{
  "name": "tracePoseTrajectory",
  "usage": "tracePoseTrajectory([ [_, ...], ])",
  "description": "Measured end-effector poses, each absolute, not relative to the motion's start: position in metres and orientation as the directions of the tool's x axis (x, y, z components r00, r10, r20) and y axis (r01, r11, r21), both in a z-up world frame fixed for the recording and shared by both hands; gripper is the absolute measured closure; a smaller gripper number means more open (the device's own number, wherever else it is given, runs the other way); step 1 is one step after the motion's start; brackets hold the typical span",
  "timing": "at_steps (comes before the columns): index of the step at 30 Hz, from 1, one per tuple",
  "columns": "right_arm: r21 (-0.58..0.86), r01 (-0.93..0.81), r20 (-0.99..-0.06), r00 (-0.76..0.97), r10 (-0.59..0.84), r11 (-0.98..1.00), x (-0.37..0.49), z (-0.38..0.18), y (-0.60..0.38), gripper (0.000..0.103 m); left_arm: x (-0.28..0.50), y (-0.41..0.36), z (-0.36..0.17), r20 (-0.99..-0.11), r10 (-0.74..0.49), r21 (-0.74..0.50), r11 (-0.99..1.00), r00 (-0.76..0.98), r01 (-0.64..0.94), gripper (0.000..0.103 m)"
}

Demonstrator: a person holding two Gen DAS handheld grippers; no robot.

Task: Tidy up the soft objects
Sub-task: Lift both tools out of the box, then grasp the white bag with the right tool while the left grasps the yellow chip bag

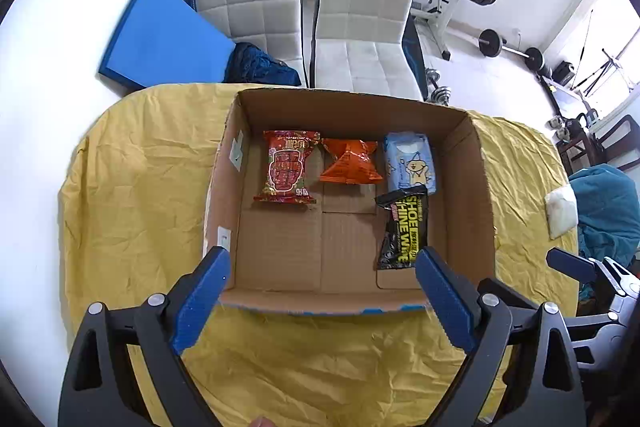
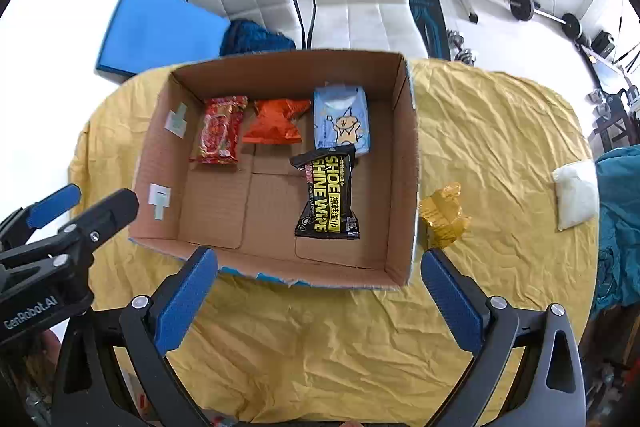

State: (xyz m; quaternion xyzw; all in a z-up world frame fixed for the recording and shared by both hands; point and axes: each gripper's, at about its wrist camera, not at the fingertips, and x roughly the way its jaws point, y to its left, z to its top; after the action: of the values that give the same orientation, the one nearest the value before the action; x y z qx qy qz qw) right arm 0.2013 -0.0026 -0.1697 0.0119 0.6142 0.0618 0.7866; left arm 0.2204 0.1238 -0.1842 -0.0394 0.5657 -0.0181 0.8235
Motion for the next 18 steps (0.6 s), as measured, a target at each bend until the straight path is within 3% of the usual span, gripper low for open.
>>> tracePoseTrajectory([
  [13, 0.144, -0.093, -0.939, 0.301, 0.166, 0.985, 0.162, -0.128, -0.019, 0.0, 0.179, 0.114, -0.137, -0.901, -0.062, -0.078, 0.997, 0.43, -0.021, 0.008],
  [18, 0.145, 0.001, -0.938, 0.318, 0.137, 0.989, 0.155, -0.136, -0.07, 0.0, 0.18, 0.089, -0.132, -0.902, -0.092, -0.094, 0.995, 0.423, 0.016, 0.008],
])
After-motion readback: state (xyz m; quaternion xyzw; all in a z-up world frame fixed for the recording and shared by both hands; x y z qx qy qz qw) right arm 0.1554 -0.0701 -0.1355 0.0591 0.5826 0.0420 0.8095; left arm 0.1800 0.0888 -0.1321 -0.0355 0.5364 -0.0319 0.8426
